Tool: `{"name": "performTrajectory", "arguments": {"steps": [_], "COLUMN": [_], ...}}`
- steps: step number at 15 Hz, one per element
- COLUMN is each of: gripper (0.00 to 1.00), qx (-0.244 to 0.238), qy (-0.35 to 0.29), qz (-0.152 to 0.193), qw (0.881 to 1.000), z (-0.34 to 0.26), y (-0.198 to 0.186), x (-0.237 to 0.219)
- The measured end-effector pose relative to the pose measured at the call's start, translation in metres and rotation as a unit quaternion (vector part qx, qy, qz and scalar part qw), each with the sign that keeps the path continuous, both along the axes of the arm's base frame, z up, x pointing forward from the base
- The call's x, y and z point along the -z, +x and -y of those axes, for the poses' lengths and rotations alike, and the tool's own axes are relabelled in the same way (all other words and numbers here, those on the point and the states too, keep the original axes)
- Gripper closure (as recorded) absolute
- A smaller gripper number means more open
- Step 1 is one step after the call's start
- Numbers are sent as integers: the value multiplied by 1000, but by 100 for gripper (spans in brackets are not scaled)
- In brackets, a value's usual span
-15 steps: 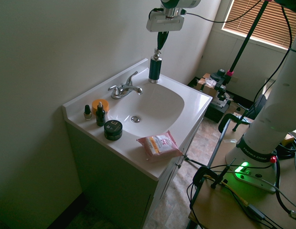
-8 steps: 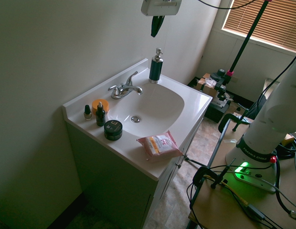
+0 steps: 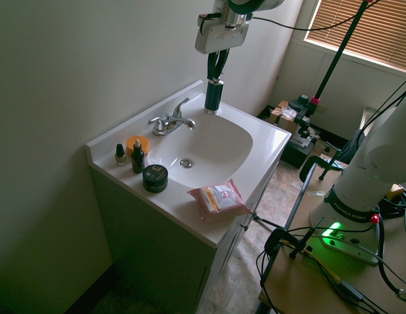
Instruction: Sanitize yourself
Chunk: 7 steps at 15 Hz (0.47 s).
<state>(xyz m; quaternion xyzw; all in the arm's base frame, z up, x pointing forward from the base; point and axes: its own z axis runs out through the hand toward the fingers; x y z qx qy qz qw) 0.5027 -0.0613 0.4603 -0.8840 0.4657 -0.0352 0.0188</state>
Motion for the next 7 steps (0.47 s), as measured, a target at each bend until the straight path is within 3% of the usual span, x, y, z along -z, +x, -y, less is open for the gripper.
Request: {"name": "performTrajectory", "arguments": {"steps": [7], "gripper": [0], "qx": [-2], "qy": [-2], "qz": [-1], "qw": [1000], "z": [-7], "y": [-5], "x": [0]}}
